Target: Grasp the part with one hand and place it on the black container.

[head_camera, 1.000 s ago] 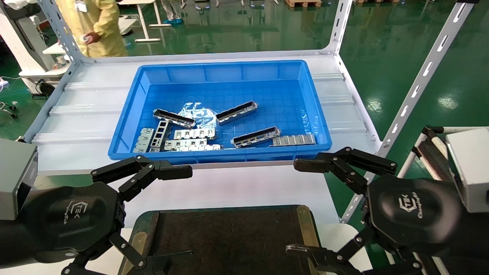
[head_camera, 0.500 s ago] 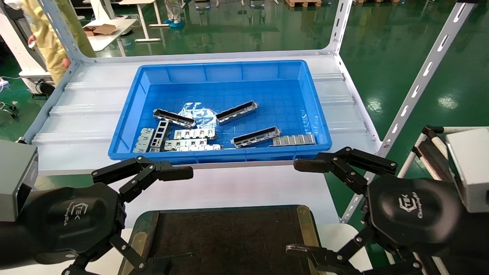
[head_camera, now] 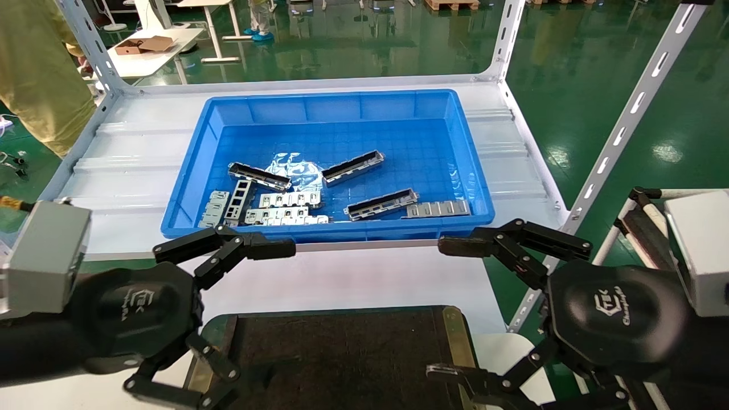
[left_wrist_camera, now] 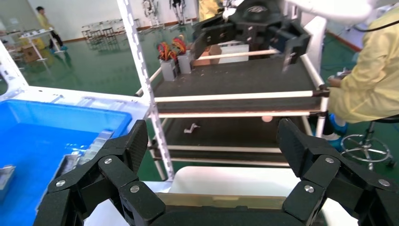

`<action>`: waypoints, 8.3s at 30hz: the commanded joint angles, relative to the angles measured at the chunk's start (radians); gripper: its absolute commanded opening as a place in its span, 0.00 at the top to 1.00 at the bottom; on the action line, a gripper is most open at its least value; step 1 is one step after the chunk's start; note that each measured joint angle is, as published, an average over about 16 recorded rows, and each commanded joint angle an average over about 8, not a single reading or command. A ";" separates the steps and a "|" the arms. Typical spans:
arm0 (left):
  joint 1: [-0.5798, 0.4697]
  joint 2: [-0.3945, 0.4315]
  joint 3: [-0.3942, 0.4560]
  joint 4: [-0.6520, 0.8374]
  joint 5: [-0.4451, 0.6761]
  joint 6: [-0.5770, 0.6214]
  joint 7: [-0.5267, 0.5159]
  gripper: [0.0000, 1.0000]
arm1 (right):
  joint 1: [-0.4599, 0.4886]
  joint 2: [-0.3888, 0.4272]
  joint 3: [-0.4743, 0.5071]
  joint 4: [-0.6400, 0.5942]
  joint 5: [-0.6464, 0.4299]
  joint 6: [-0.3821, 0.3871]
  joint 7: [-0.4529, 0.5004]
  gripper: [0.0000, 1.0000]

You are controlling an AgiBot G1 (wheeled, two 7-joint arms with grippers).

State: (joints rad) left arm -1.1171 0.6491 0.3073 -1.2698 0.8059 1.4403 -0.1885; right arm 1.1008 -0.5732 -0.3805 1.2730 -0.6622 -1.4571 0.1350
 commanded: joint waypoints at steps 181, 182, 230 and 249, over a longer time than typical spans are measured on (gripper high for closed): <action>-0.108 0.128 0.526 0.014 -0.030 -0.497 0.137 1.00 | 0.001 0.001 -0.002 0.000 0.001 0.001 -0.001 1.00; -0.083 0.114 0.533 -0.015 -0.025 -0.524 0.123 1.00 | 0.001 0.001 -0.002 0.000 0.001 0.001 -0.001 1.00; 0.486 0.476 0.637 -0.084 -0.124 -1.773 0.017 1.00 | 0.001 0.001 -0.002 0.000 0.001 0.001 -0.001 1.00; 0.393 0.605 0.745 -0.089 -0.422 -2.169 0.229 1.00 | 0.001 0.001 -0.002 0.000 0.002 0.001 -0.001 1.00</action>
State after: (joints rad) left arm -0.7202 1.2500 1.0432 -1.3587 0.4075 -0.7076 0.0235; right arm 1.1015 -0.5723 -0.3830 1.2729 -0.6606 -1.4562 0.1338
